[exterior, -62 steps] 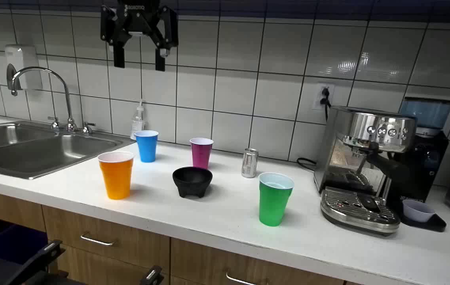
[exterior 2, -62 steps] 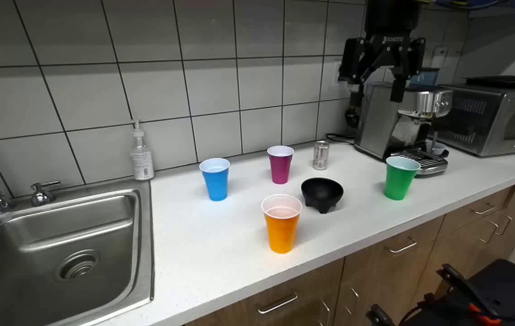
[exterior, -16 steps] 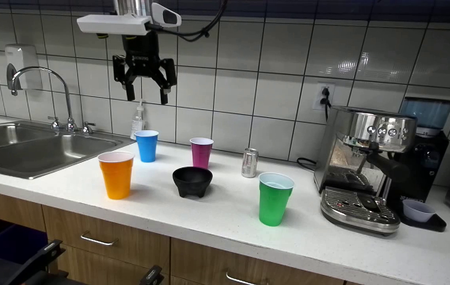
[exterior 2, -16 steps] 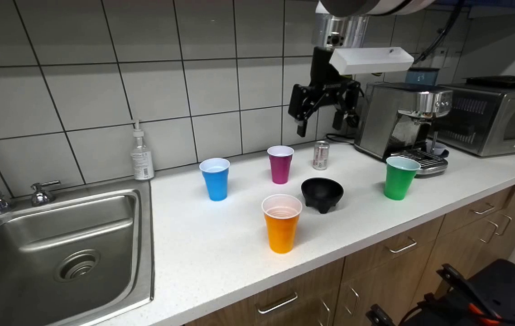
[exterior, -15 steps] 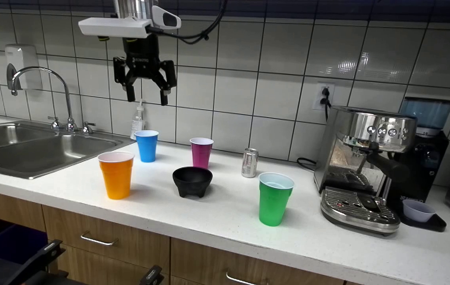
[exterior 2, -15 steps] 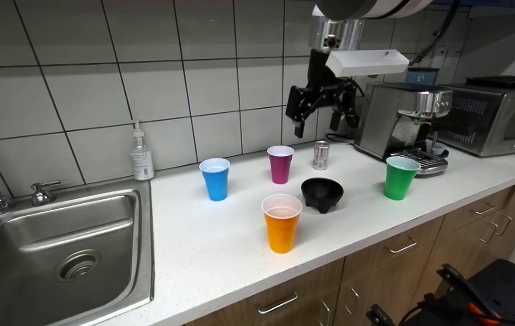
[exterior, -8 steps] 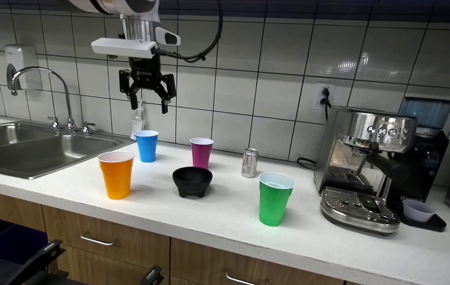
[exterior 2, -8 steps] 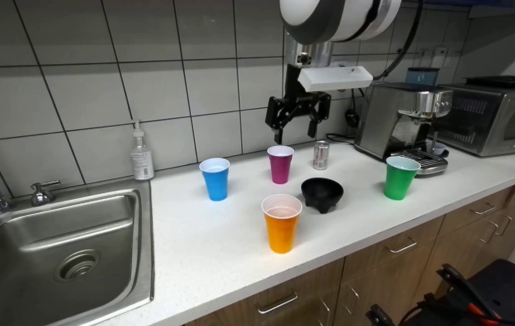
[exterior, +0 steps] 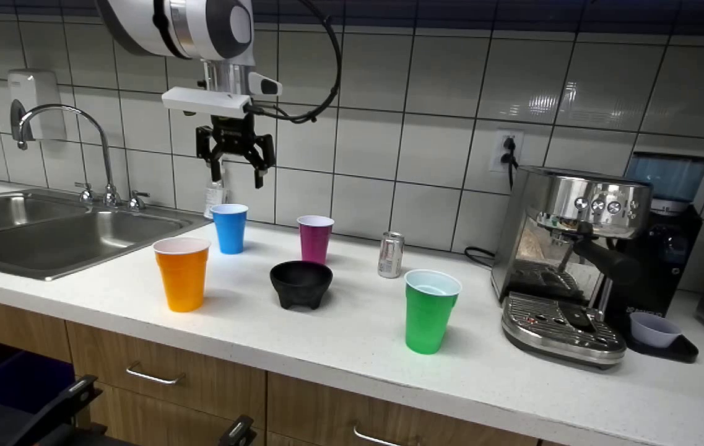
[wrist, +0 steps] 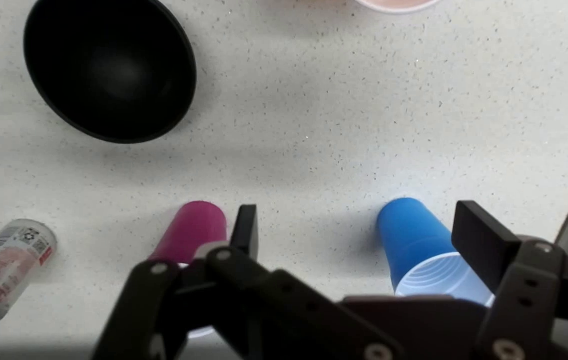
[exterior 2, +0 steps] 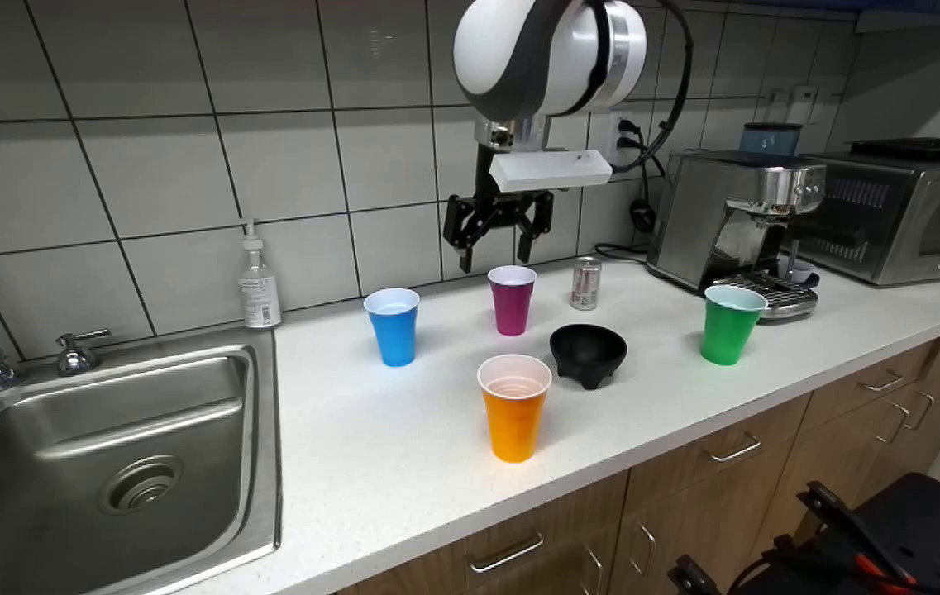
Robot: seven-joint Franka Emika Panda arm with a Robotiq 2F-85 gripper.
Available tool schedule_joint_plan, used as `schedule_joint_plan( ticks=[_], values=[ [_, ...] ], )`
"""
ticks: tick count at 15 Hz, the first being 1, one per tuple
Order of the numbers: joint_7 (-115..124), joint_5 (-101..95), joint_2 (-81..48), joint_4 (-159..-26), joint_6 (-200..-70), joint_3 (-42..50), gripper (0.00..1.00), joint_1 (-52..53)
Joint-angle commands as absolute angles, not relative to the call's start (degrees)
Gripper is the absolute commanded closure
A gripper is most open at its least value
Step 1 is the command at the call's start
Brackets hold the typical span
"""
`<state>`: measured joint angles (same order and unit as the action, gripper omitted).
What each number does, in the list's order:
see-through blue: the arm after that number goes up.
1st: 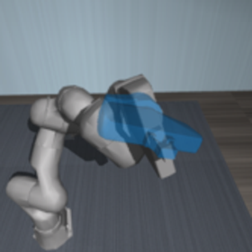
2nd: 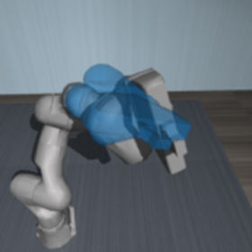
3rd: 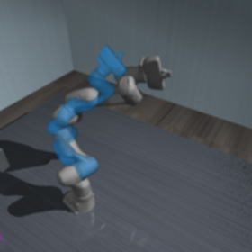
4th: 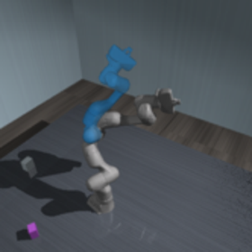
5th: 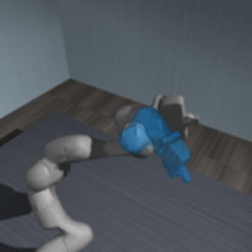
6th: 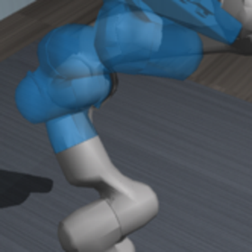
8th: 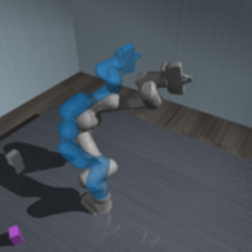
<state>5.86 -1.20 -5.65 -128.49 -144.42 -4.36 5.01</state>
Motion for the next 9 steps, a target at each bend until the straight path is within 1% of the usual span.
schedule_joint_plan(
  ticks=[1,9],
  values=[
    [7.1,-1.2,-11.5,-122.1,-144.2,-4.6,0.0,5.8],
    [8.9,-2.3,-21.4,-111.4,-144.5,-3.8,0.0,7.9]
  ],
)
